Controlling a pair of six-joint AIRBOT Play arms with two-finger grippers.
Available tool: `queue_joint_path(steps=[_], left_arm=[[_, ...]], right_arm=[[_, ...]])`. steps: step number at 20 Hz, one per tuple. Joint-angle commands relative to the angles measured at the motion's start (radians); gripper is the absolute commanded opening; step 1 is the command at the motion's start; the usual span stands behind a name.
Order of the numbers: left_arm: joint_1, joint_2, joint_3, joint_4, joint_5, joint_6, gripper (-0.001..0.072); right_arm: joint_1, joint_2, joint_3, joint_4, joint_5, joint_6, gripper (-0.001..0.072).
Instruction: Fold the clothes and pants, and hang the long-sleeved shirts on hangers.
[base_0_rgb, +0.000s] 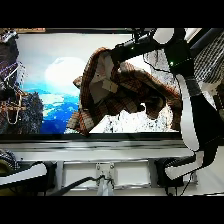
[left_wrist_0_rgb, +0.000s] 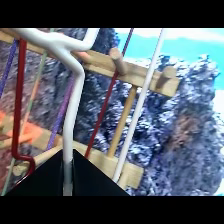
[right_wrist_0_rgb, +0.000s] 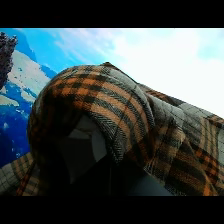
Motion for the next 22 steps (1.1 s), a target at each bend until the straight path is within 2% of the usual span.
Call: queue_joint_path(steps=[1,11,14,17,22], left_arm=[[-0.019,0.027,0.001,-0.002,0.0,0.011,0.0028],[-0.132,0.186,0.001,0.008,0.011,0.016,0.0028],[-0.151,0.267,0.001,0.014,0.011,0.101,0.0026],[-0.156,0.361,0.001,0.024,0.011,0.109,0.0025],[-0.186,0.559,0.001,-0.082,0.005,0.109,0.0025]], right_arm=[[0.001,0.0,0.0,0.001,0.003,0.0,0.0047],[0.001,0.0,0.0,0.001,0.02,0.003,0.0047],[0.001,0.0,0.0,0.001,0.019,0.003,0.0047],[0.001,0.0,0.0,0.0,0.016,0.004,0.0047],[0.001,0.0,0.0,-0.001,0.013,0.004,0.0049]])
